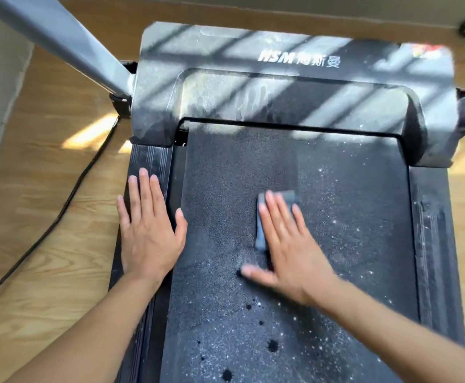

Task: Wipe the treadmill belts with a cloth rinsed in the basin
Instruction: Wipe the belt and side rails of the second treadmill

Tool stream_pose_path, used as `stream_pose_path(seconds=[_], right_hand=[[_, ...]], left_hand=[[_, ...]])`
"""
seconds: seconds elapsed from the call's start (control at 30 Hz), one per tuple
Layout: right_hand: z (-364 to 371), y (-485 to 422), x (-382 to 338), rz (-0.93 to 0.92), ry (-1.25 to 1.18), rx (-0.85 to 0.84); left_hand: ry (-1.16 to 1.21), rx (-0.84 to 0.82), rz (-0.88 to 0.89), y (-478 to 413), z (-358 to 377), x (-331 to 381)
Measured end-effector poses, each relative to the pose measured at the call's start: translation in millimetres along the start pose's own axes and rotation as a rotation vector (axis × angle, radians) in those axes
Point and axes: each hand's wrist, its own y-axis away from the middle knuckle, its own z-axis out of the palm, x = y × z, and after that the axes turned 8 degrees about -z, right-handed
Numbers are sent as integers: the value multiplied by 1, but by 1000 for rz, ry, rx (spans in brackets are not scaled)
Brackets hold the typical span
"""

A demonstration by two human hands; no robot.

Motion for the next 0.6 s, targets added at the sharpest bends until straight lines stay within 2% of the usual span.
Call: stream_pose_path(seconds=[0.07,0.17,0.3,0.4,0.5,0.6], right_hand=[[14,32,-16,-69,16,10],[11,15,4,-84,26,43],[-29,-74,84,186,11,159],[-40,-93,112,250,31,200],[-22,-49,81,186,-45,142],[3,22,37,123,-59,4]], left_hand=[[-12,2,4,-1,1,0],[8,7,3,-1,1,0],[20,18,-6,0,1,-1],[38,15,-1,-2,2,0],[67,17,-21,-1,0,-3],[93,10,-11,-1,0,-2]])
